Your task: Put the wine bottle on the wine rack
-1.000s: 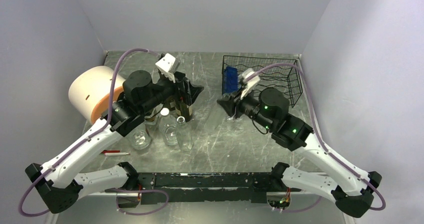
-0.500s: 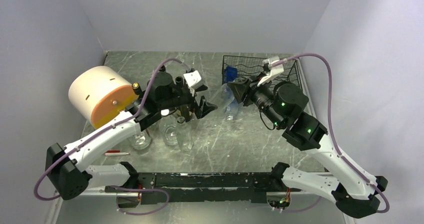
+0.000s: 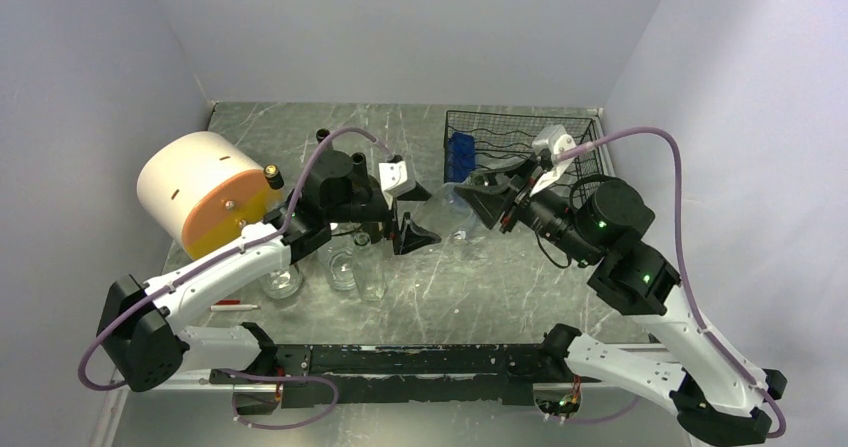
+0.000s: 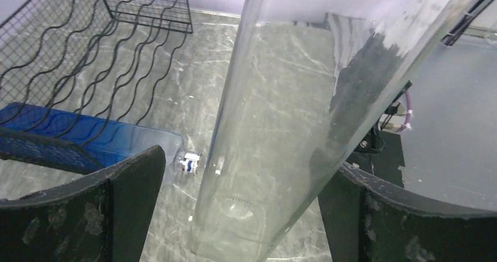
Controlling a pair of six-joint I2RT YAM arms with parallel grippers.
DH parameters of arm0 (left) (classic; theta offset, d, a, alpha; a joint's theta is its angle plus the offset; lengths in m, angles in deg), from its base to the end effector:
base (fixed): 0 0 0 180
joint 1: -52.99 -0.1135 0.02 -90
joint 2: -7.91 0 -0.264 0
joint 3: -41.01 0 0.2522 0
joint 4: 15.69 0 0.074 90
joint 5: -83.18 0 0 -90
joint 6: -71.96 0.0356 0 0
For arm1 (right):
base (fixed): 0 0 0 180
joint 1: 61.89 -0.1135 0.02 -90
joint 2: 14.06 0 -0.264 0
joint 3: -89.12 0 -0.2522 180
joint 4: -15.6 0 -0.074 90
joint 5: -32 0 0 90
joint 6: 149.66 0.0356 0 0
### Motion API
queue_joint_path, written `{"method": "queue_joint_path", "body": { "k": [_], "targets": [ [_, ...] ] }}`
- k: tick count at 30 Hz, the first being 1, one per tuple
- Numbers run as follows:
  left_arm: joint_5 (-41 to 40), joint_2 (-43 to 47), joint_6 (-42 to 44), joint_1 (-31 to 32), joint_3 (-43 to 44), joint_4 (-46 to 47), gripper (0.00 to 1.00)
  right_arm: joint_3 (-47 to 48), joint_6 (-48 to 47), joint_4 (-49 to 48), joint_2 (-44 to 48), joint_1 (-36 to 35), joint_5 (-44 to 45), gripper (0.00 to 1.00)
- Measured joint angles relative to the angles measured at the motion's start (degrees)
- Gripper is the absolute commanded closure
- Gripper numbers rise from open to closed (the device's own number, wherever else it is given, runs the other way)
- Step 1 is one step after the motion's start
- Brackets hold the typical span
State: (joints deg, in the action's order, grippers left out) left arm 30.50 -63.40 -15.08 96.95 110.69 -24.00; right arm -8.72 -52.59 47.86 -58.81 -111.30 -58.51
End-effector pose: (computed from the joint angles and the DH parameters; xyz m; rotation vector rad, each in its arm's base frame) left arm 0.1925 -0.2156 0.3387 1.1626 1.4206 -1.0781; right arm 0.0921 0.1080 0.4624 -0.5607 1.4271 0.7998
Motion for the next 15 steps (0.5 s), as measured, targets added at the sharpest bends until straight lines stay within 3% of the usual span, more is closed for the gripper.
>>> {"method": "queue_joint_path", "body": {
  "k": [3, 9, 11, 13, 14, 15],
  "targets": [
    [1.88, 0.00, -0.07, 0.00, -1.31, 1.55, 0.12, 0.00, -1.79, 0.04, -0.26, 0.13, -4.13, 1.00],
    [4.70, 0.17, 0.90, 0.13, -2.23, 2.03, 0.41, 0.04, -4.39, 0.13, -1.01, 0.50, -8.11, 1.00],
    [5.31, 0.48, 2.21, 0.13, -2.25, 2.14, 0.58, 0.15, -4.59, 0.07, -1.01, 0.66, -8.31, 1.00],
    [5.46, 0.83, 2.71, 0.20, -2.34, 2.32, 0.84, 0.39, -4.52, 0.02, -1.01, 0.70, -8.72, 1.00],
    [5.42, 0.98, 2.89, 0.20, -2.34, 2.45, 0.92, 0.44, -4.63, 0.00, -0.98, 0.72, -8.90, 0.97],
    [5.33, 1.16, 3.17, 0.17, -2.36, 2.56, 0.93, 0.52, -4.63, 0.02, -0.96, 0.72, -8.96, 0.89]
  ]
}}
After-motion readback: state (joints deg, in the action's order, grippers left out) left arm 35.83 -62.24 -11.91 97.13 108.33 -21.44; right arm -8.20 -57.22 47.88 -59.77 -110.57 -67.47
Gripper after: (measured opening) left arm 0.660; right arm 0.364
